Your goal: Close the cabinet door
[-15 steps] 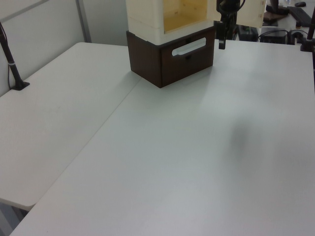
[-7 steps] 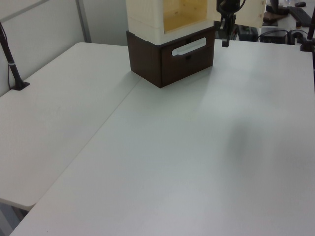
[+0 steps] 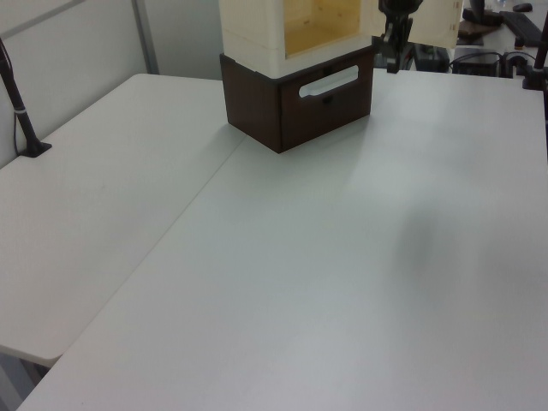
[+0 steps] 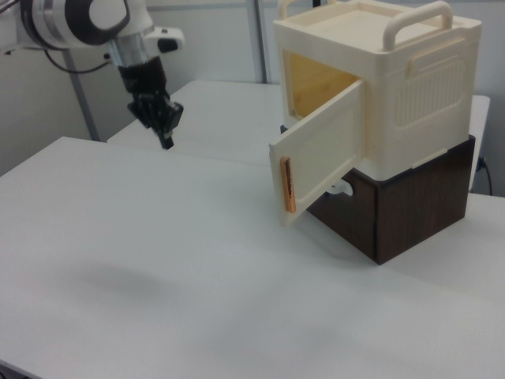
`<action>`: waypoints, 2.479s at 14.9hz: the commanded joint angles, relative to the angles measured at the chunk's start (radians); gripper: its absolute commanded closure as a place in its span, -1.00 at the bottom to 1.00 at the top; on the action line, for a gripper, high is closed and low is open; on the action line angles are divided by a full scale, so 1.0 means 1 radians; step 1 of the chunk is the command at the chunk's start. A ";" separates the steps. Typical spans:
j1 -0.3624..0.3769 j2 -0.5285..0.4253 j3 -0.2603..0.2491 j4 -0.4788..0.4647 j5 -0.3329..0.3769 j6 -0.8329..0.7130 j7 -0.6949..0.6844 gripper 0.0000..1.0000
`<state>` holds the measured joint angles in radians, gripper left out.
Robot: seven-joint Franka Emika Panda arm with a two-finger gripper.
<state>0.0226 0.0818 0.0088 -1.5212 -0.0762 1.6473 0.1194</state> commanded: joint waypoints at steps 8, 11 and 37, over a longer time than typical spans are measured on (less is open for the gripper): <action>-0.216 -0.022 -0.033 0.193 0.068 0.000 -0.043 1.00; -0.239 -0.022 -0.091 0.213 0.082 0.008 -0.090 1.00; -0.271 0.075 -0.225 0.179 0.280 0.229 -0.283 1.00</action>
<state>-0.3136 0.1402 -0.2112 -1.3233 0.1359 1.7446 -0.2327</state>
